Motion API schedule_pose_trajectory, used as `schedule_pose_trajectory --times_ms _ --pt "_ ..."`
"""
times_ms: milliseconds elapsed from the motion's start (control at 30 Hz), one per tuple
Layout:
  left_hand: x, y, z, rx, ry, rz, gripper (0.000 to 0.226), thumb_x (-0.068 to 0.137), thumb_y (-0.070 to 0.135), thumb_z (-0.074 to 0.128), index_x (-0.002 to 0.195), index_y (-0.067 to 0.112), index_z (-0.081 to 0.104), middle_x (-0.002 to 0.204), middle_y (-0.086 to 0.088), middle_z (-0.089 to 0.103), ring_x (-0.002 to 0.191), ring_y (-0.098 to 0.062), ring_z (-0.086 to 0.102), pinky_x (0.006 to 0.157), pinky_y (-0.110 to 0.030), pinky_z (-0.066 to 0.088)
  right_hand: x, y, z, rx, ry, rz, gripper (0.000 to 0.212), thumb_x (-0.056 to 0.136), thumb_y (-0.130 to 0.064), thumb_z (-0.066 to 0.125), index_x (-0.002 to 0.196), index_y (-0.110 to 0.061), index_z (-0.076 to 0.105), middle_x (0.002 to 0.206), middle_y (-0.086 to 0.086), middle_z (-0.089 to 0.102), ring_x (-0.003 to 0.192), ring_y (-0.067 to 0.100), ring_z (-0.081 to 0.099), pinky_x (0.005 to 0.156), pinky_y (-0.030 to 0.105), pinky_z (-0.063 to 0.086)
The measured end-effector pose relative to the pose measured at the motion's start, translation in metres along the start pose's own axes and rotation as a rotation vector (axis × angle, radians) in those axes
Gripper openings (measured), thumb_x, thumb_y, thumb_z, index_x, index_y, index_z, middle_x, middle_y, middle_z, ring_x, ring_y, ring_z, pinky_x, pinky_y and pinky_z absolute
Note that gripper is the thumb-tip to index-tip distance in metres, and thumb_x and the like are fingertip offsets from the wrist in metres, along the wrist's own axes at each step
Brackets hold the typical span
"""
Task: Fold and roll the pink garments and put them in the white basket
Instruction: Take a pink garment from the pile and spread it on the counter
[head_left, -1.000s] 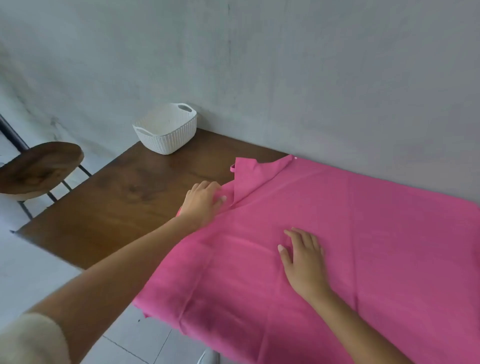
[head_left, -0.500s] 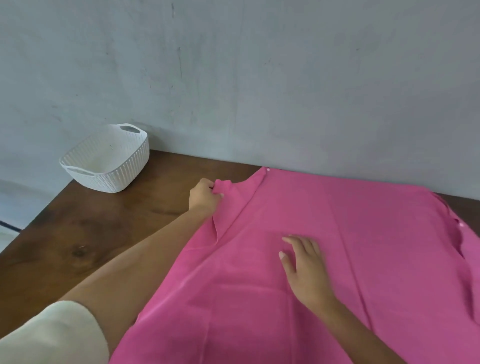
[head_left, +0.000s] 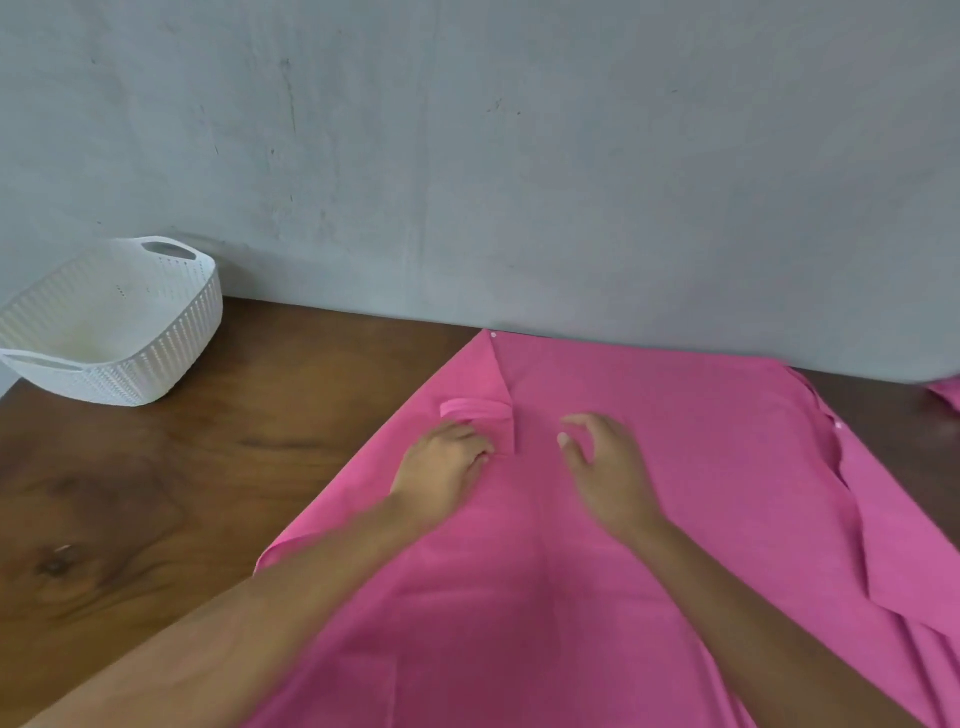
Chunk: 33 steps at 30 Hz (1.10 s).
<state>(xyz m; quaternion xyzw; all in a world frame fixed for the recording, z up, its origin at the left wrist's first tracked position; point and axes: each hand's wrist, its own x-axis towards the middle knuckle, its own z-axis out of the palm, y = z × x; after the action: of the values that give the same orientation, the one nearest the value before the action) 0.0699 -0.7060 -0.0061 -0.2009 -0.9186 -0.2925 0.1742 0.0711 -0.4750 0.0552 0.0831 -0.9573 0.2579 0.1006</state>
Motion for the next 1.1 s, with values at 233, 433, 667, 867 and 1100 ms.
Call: schedule_pose_trajectory --times_ms 233,433,667,867,1100 --pt "-0.006 -0.001 0.006 -0.058 0.024 -0.052 0.01 0.086 0.011 0.073 0.088 0.021 0.073 0.084 0.004 0.068 0.082 -0.024 0.061 0.072 -0.038 0.054 0.047 -0.024 0.021 0.006 -0.192 0.023 0.031 0.098 -0.02 0.063 0.127 -0.012 0.065 0.126 0.004 0.067 0.121 0.023 0.059 0.106 0.04 0.046" --pt "-0.007 0.002 0.005 -0.082 0.049 -0.102 0.008 0.08 0.016 0.08 0.083 0.02 0.073 0.083 0.005 0.07 0.08 -0.023 0.062 0.068 -0.039 0.054 0.076 -0.057 0.048 -0.124 -0.33 -0.129 0.037 0.094 -0.012 0.065 0.13 -0.019 0.064 0.124 -0.001 0.068 0.118 0.023 0.054 0.103 0.041 0.044" --pt "0.002 0.002 -0.015 -0.301 0.122 -0.357 0.014 0.087 0.02 0.078 0.079 0.023 0.067 0.079 0.014 0.067 0.072 -0.008 0.061 0.067 -0.032 0.051 0.102 -0.071 0.049 -0.144 -0.247 -0.01 0.028 0.097 -0.011 0.058 0.072 -0.019 0.047 0.08 0.002 0.049 0.08 0.023 0.045 0.07 0.034 0.04" --pt "0.024 -0.028 -0.06 -0.447 0.322 -0.617 0.014 0.093 0.024 0.073 0.083 0.022 0.062 0.08 0.01 0.069 0.076 -0.005 0.065 0.067 -0.019 0.048 0.122 -0.085 0.04 0.547 -0.007 0.309 0.008 0.089 -0.015 0.07 0.091 -0.009 0.066 0.083 0.003 0.071 0.074 0.016 0.066 0.07 0.03 0.051" --pt "0.05 -0.069 -0.092 -0.481 0.352 -0.738 0.013 0.098 0.029 0.064 0.091 0.018 0.063 0.09 0.004 0.071 0.086 -0.013 0.066 0.075 -0.032 0.051 0.108 -0.113 0.061 0.607 -0.029 0.015 0.015 0.08 -0.003 0.071 0.085 -0.014 0.063 0.093 -0.007 0.073 0.094 0.01 0.069 0.089 0.034 0.052"
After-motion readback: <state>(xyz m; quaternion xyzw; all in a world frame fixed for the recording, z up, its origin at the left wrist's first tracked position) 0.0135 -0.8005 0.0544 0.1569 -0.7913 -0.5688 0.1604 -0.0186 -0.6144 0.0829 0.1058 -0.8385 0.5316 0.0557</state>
